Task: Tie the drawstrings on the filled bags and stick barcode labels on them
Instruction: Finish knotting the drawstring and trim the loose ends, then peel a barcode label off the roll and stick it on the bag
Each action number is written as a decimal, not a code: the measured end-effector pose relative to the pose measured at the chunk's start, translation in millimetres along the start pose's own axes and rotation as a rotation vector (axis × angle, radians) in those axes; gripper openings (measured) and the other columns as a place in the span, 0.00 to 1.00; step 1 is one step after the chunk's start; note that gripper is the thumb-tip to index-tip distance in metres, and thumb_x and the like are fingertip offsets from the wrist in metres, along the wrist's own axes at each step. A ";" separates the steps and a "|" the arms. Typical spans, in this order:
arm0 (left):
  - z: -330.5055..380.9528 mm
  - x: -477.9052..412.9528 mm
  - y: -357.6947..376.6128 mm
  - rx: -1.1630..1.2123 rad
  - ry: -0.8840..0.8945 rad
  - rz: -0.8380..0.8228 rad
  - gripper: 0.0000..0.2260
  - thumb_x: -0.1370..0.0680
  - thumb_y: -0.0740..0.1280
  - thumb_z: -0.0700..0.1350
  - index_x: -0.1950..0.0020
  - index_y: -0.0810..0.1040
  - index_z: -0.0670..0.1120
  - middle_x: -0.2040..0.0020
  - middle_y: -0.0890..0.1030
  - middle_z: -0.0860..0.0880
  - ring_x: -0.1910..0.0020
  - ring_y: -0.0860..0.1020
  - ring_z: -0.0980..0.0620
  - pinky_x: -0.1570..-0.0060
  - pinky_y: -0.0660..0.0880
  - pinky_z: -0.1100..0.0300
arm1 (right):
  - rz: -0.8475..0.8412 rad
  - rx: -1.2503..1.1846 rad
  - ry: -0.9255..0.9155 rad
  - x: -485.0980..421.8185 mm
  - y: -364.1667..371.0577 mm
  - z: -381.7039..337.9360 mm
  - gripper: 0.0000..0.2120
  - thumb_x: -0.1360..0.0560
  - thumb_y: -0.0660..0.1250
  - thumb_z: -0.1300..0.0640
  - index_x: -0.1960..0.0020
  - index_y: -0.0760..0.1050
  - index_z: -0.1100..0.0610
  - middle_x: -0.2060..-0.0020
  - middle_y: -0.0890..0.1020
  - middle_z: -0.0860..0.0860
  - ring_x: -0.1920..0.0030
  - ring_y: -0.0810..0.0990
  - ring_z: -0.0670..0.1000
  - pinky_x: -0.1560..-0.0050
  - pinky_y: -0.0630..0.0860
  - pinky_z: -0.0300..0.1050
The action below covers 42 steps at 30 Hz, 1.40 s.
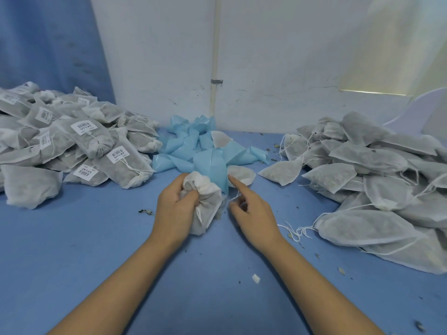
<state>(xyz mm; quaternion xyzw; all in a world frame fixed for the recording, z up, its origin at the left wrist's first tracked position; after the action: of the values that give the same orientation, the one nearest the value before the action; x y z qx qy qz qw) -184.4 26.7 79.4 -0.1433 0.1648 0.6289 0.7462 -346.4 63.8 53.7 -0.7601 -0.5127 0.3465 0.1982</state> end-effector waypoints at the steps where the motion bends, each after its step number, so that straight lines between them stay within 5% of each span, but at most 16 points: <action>1: -1.2 -0.9 -1.9 0.023 -0.016 0.004 0.11 0.37 0.59 0.39 0.58 0.76 0.39 0.63 0.78 0.52 0.65 0.73 0.58 0.63 0.70 0.66 | 0.007 -0.004 -0.015 1.4 0.3 0.0 0.27 0.24 0.62 0.56 0.29 0.64 0.38 0.59 0.76 0.45 0.61 0.73 0.42 0.59 0.69 0.36; 5: -10.5 -1.7 -6.5 0.065 -0.074 0.028 0.09 0.37 0.59 0.37 0.60 0.76 0.42 0.67 0.78 0.58 0.65 0.74 0.59 0.64 0.71 0.69 | 0.003 0.128 -0.107 7.1 4.8 -3.5 0.21 0.24 0.65 0.56 0.33 0.71 0.43 0.54 0.76 0.44 0.61 0.71 0.40 0.59 0.65 0.34; 11: -19.2 -3.1 -10.1 -0.047 -0.124 -0.057 0.18 0.36 0.59 0.40 0.50 0.78 0.36 0.56 0.80 0.49 0.58 0.76 0.55 0.57 0.71 0.65 | 0.141 0.187 -0.078 8.2 -1.9 -4.4 0.05 0.21 0.62 0.53 0.51 0.74 0.53 0.59 0.74 0.46 0.61 0.70 0.46 0.62 0.64 0.42; 14: -15.0 -3.4 -10.0 -0.248 -0.035 -0.144 0.18 0.35 0.58 0.44 0.49 0.79 0.47 0.53 0.80 0.56 0.54 0.77 0.59 0.56 0.70 0.70 | 0.225 0.239 -0.022 7.7 -8.7 -2.5 0.07 0.20 0.60 0.52 0.51 0.73 0.54 0.59 0.75 0.47 0.59 0.71 0.48 0.61 0.67 0.46; 18: -15.9 -9.0 -10.6 -0.714 0.063 -0.165 0.12 0.28 0.58 0.48 0.50 0.77 0.49 0.50 0.78 0.56 0.54 0.75 0.51 0.57 0.70 0.57 | 0.273 0.257 0.068 5.3 -19.0 3.9 0.07 0.19 0.59 0.51 0.52 0.72 0.53 0.58 0.74 0.48 0.57 0.73 0.51 0.61 0.67 0.48; 22: -17.8 -7.3 -3.1 -1.024 0.112 -0.169 0.10 0.24 0.59 0.47 0.46 0.76 0.53 0.41 0.72 0.59 0.52 0.74 0.51 0.62 0.64 0.58 | 0.299 0.182 0.166 5.0 -23.1 11.0 0.07 0.19 0.59 0.52 0.54 0.71 0.54 0.58 0.75 0.49 0.57 0.73 0.52 0.62 0.65 0.47; 27: -16.3 -7.4 -1.3 -1.060 -0.007 -0.159 0.13 0.23 0.57 0.48 0.41 0.76 0.55 0.33 0.67 0.56 0.51 0.76 0.46 0.58 0.68 0.57 | 0.291 0.179 0.183 5.3 -23.1 11.5 0.07 0.19 0.59 0.53 0.52 0.72 0.55 0.56 0.76 0.51 0.56 0.73 0.52 0.60 0.68 0.48; 34: -7.9 7.1 21.4 -1.057 0.227 -0.340 0.11 0.24 0.61 0.49 0.44 0.74 0.49 0.24 0.59 0.57 0.52 0.79 0.44 0.63 0.65 0.58 | 0.274 0.256 0.028 7.3 -17.1 1.6 0.07 0.21 0.61 0.58 0.47 0.76 0.57 0.52 0.76 0.54 0.50 0.74 0.55 0.52 0.71 0.52; 37: -8.4 4.3 22.5 -1.006 0.215 -0.353 0.11 0.24 0.61 0.47 0.44 0.74 0.48 0.26 0.63 0.58 0.50 0.78 0.44 0.59 0.70 0.56 | 0.280 0.216 0.008 8.6 -15.8 1.7 0.07 0.24 0.63 0.59 0.49 0.78 0.56 0.53 0.75 0.51 0.50 0.74 0.53 0.55 0.70 0.47; 42: -10.9 0.8 17.8 -0.858 0.245 -0.389 0.10 0.23 0.62 0.46 0.42 0.75 0.49 0.45 0.75 0.57 0.49 0.75 0.51 0.55 0.69 0.57 | 0.412 0.078 0.007 10.4 -21.0 1.0 0.17 0.27 0.64 0.60 0.40 0.77 0.47 0.52 0.71 0.44 0.54 0.76 0.50 0.60 0.68 0.43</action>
<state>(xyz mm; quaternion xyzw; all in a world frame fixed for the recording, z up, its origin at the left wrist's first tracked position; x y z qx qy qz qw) -202.5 25.7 69.1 -0.5392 -0.0525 0.4674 0.6986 -358.2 81.6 63.4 -0.8418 -0.3318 0.3969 0.1542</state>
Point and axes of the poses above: each hand's wrist, its own x-axis away from the middle knuckle, its own y-axis out of the palm, z = x × y, the point moved 3 cm from there along -x, towards the middle knuckle
